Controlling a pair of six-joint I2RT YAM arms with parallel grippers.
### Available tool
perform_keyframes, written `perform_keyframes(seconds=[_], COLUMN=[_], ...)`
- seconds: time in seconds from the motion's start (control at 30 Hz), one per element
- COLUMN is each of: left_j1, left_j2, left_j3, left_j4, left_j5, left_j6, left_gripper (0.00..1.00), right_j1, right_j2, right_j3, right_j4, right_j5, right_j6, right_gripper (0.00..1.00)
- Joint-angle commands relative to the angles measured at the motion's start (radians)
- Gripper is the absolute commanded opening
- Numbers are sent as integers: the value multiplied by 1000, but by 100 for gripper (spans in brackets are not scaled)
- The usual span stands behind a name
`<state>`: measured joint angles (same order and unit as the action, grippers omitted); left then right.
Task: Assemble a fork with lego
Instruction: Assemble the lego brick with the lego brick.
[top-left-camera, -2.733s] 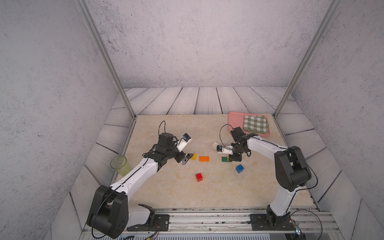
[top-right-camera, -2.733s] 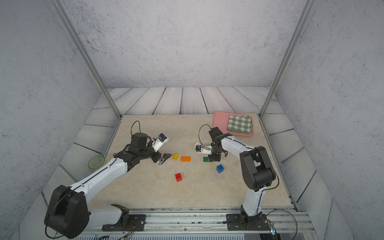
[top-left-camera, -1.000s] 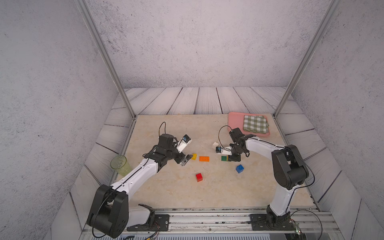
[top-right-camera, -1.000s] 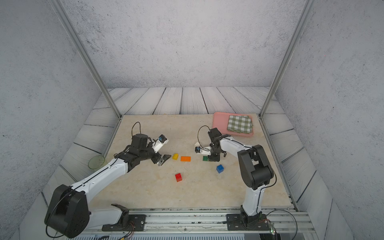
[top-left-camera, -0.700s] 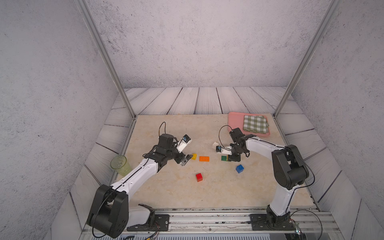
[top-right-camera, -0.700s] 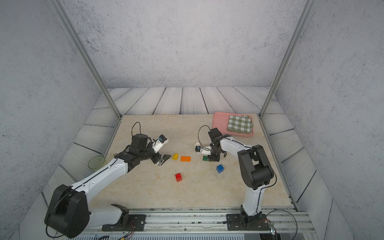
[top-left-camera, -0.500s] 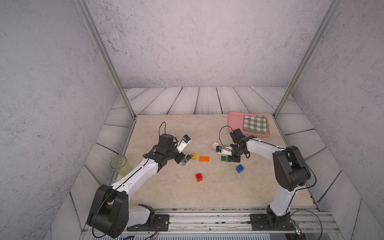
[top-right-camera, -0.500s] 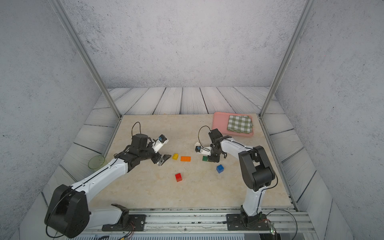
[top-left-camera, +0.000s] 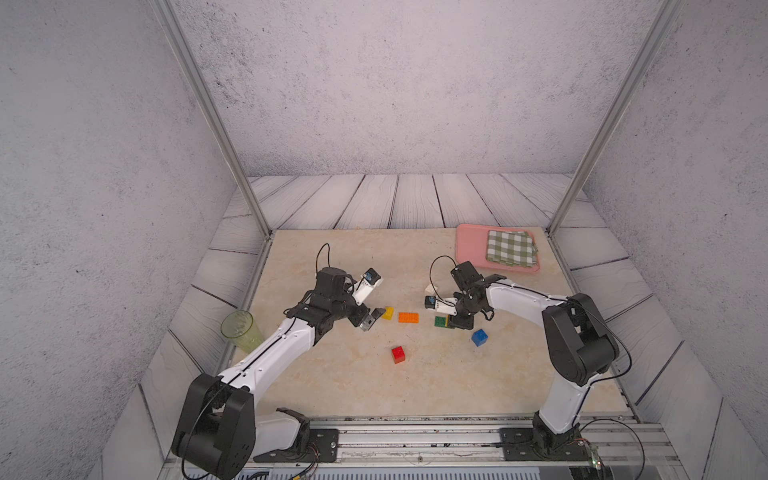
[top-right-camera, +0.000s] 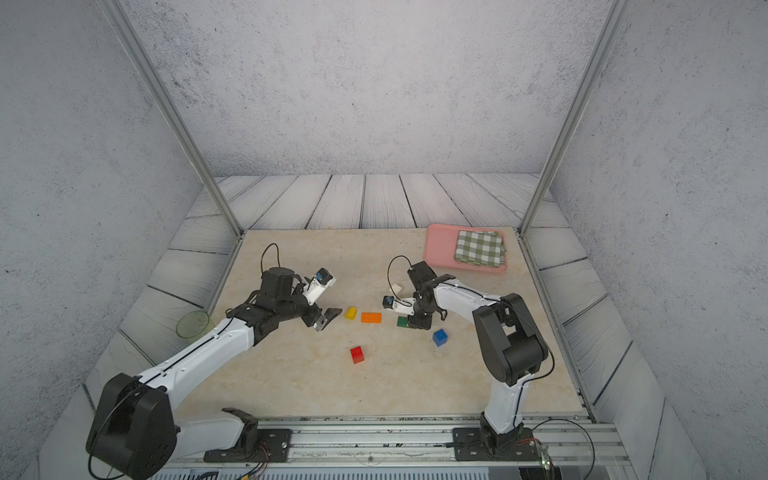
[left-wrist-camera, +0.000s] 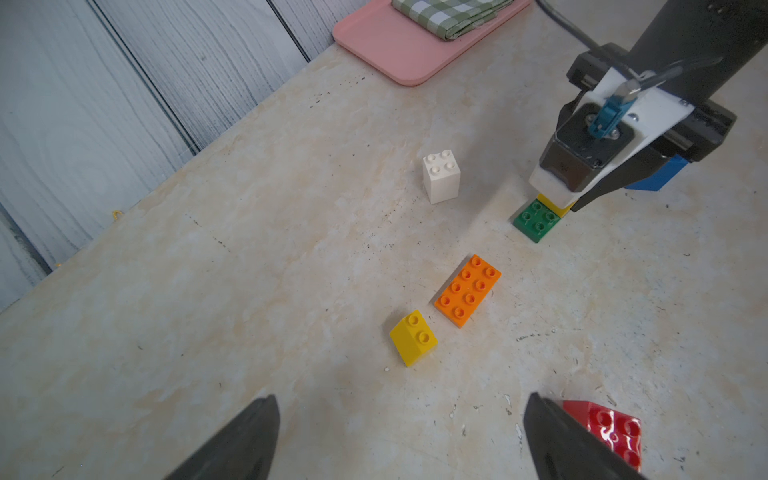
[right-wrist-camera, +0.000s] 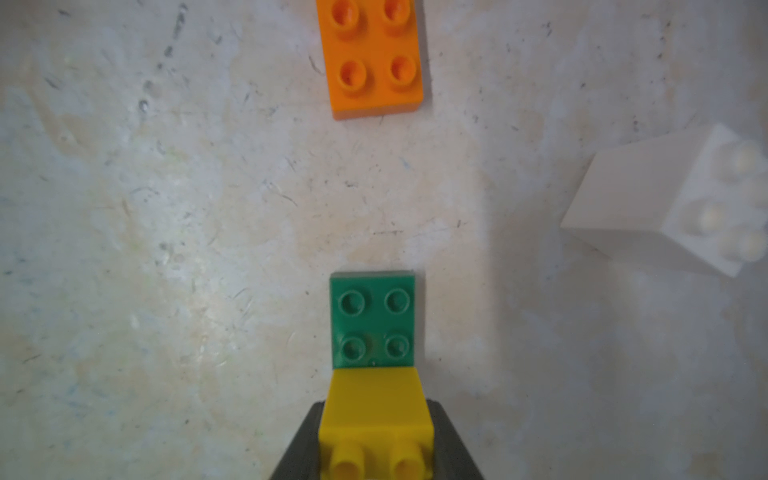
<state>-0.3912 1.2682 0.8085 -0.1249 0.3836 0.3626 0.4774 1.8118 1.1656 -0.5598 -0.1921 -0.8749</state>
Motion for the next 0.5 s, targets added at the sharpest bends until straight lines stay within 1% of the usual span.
perform_keyframes(seconds=[0.0,0.23,0.47], left_j1=[-6,-6,-6], left_j2=[-22,-34,-48], left_j3=[-5,0,18], left_j4=[-10,-18,-18], left_j5=[-21,-32,-51], left_j6=[-17,-17,-36], left_gripper=[98,98,98], right_j1=[15,15,15], right_j2=[24,23,-7], right_j3=[11,42,63], right_j4=[-65,-66,-66], right_j5=[-37,-55,-68], right_j6=[41,95,138], right_gripper=[28,46,61])
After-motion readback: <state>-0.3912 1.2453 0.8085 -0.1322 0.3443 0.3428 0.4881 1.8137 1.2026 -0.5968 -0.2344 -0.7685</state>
